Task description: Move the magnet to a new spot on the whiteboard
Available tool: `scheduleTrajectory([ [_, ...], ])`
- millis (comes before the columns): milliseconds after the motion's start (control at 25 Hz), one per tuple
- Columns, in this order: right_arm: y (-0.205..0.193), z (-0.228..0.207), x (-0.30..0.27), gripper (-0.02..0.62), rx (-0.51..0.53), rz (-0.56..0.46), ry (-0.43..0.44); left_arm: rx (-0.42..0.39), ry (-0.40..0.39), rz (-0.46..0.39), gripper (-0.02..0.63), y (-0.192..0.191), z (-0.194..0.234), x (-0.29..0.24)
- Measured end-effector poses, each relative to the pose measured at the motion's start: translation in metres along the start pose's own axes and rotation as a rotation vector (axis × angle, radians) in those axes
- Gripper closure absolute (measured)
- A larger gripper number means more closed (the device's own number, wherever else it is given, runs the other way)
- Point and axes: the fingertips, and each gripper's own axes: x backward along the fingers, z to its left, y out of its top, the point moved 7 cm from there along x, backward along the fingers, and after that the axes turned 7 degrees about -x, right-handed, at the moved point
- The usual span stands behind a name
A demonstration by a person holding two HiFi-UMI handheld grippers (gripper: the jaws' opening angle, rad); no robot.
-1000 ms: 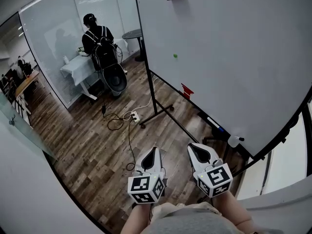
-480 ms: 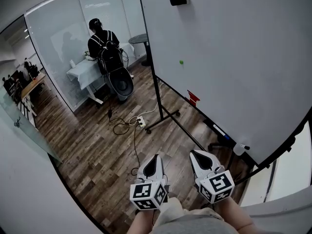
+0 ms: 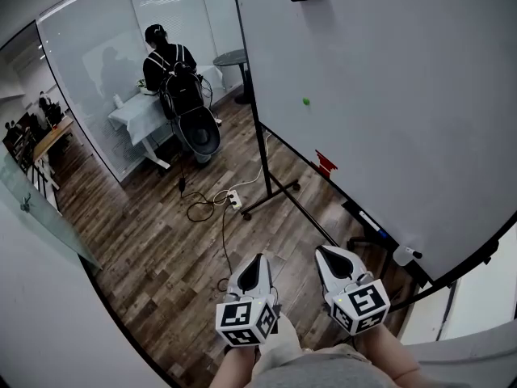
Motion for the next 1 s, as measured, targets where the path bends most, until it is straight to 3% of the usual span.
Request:
scheduleTrajectory([
  [520,0.018,-0.028,-0.098,0.595,0.022,-0.011,-0.027,-0.008,-0.030,0.006,0.601,0.020,0.063,-0.085],
  [1000,0.042,-0.053,-0.196,0.595,0.036,-0.018,-0.095,-0.025,-0.132,0.022,0.601,0.050,0.124,-0.181],
])
